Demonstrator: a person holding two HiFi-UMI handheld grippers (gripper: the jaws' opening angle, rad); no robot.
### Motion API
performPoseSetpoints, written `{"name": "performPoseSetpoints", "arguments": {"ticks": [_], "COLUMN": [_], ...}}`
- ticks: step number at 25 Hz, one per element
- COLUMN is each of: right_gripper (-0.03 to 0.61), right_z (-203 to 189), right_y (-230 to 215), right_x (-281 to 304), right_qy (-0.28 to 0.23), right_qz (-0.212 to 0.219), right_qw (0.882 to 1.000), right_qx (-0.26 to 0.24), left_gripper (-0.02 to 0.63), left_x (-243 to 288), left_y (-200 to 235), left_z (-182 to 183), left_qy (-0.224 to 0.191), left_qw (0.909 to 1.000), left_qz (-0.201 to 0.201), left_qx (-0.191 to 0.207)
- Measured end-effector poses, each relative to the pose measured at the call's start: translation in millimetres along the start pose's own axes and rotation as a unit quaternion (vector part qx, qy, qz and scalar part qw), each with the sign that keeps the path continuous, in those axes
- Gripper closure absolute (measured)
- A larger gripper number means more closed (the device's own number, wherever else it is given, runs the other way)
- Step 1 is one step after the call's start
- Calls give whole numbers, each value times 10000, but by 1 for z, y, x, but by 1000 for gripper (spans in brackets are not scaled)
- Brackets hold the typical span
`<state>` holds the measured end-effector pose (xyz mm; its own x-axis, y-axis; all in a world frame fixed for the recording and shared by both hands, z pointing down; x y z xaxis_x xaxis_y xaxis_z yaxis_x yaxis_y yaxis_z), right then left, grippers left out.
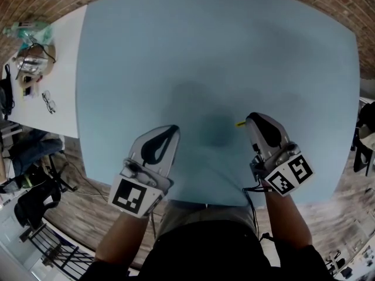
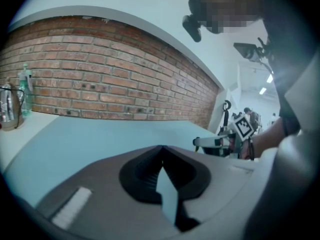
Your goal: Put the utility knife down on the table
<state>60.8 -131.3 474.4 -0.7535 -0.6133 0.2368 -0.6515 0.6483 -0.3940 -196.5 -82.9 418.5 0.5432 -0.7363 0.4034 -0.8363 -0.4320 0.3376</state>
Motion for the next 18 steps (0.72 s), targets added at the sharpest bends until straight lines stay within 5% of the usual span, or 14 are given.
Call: {"name": "performPoseSetpoints", "arguments": {"ticks": [18], "right_gripper": [532], "right_z": [-15], "right_y": [-2], "right_x": [-1], "right_qy": [169], "right_qz": [20], "right_qw": [9999], "right_qx": [32], "left_gripper": [611], "left_x": [-1], "left_y": [-9], "left_z": [-15], "left_qy": [90], "left_qw": [9998], "left_qz": [29], "left_qx": [-177]}}
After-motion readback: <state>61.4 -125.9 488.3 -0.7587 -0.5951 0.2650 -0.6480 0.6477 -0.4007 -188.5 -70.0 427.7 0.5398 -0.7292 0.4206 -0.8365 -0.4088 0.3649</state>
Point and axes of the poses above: the fingertips, and each gripper's own axes: x forward along the fingers, y to its left, z out of its top, the point moved 8 cm from there along -x, backward along the fingers, and after that the axes turned 8 degrees about -x, right-handed, at the moved point
